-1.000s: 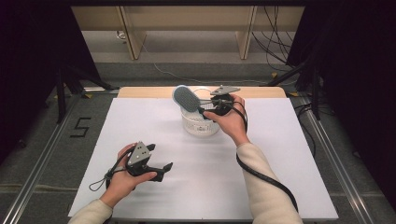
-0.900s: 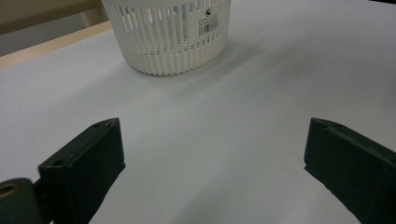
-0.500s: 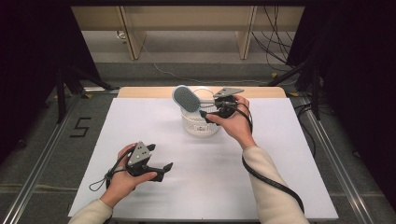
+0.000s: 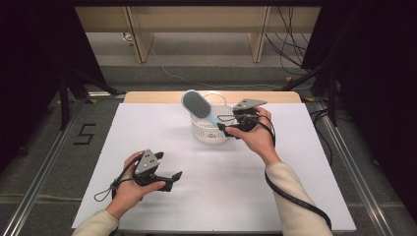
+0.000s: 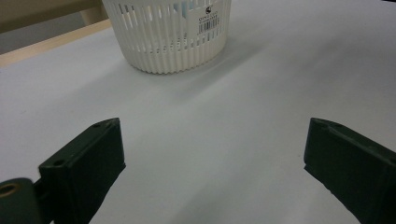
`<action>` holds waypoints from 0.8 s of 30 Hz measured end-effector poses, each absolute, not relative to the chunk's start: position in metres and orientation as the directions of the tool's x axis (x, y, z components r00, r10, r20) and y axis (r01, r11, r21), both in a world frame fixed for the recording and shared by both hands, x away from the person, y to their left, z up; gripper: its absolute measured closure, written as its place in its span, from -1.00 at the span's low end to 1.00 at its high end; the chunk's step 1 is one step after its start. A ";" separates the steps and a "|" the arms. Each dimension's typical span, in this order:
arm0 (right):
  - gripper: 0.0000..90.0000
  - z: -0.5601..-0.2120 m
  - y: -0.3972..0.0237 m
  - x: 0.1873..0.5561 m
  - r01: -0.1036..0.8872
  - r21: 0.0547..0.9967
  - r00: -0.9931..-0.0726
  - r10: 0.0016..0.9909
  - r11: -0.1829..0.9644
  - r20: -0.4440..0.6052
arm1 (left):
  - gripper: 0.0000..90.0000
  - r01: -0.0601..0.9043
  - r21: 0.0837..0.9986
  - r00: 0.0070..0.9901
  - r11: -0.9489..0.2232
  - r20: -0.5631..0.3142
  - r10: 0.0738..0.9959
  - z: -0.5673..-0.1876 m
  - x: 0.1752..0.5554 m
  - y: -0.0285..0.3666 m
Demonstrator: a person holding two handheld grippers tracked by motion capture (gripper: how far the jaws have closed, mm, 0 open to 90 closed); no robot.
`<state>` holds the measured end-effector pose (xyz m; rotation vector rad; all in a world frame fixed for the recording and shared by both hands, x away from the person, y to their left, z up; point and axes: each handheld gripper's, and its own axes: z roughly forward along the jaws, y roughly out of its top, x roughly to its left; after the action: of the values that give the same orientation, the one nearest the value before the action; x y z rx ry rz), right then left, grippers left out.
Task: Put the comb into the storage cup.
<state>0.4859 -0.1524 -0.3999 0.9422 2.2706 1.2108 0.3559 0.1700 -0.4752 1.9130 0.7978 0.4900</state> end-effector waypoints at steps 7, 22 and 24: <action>-0.57 -0.404 -0.159 0.478 0.366 0.841 -0.704 0.709 0.398 -0.028 | -0.90 0.320 0.894 0.703 -0.314 -0.002 0.711 -0.475 0.356 0.171; -0.57 -0.411 -0.186 0.452 0.348 0.863 -0.709 0.705 0.365 -0.012 | -0.90 0.322 0.893 0.701 -0.315 0.000 0.713 -0.475 0.356 0.171; -0.57 -0.412 -0.190 0.449 0.351 0.866 -0.708 0.706 0.356 -0.004 | -0.90 0.320 0.894 0.701 -0.314 0.000 0.713 -0.475 0.356 0.171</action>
<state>0.4494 -0.1899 -0.4124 0.9263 2.2464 1.2959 0.3558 0.1706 -0.4752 1.9107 0.8015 0.4946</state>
